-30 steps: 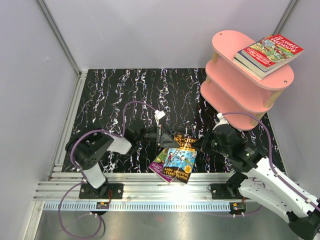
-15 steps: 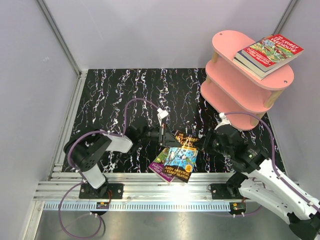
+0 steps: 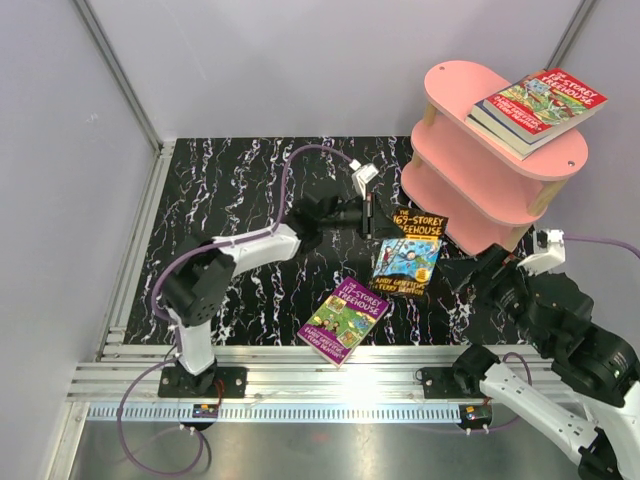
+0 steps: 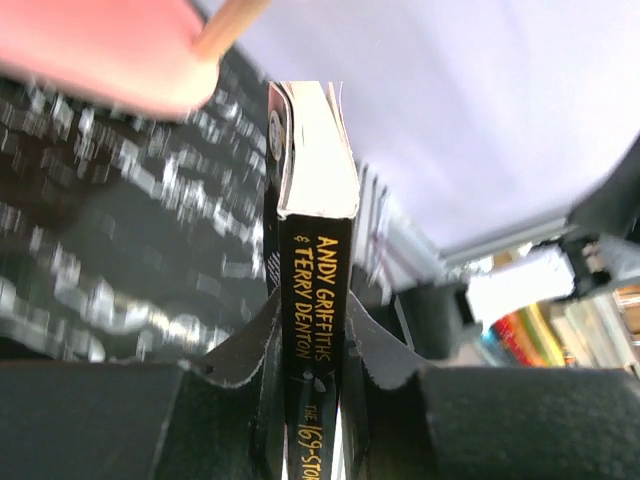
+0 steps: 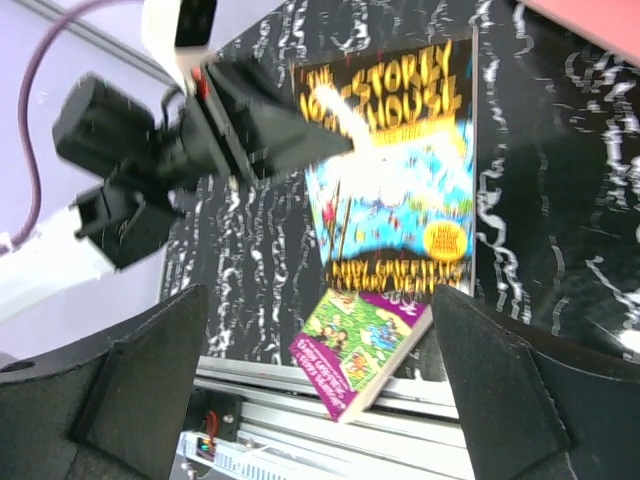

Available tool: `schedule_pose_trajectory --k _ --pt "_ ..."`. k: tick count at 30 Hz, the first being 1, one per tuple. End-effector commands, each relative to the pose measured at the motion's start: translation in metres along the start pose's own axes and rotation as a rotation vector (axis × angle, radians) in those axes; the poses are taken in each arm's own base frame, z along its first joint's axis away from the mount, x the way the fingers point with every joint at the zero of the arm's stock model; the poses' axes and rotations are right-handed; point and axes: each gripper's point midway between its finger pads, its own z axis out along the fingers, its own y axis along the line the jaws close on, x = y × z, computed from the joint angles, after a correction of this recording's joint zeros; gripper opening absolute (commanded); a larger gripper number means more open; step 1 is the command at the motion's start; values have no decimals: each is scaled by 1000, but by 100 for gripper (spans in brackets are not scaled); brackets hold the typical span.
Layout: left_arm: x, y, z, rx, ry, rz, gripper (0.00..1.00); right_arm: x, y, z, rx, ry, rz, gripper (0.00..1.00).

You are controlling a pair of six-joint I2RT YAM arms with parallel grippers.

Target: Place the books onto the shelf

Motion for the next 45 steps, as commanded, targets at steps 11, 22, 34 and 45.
schedule_pose_trajectory --k 11,22,34,45 --pt "-102 -65 64 320 -111 -32 0 -20 -38 -51 82 -85 -17 100" --pt "-158 -28 91 260 -317 -242 0 -20 -40 -58 63 -99 13 100" --pt "-216 18 106 175 -659 -445 0 -16 -43 -67 31 -102 58 100" --pt "-236 39 124 48 -763 -490 6 -15 -47 -69 43 -102 53 100"
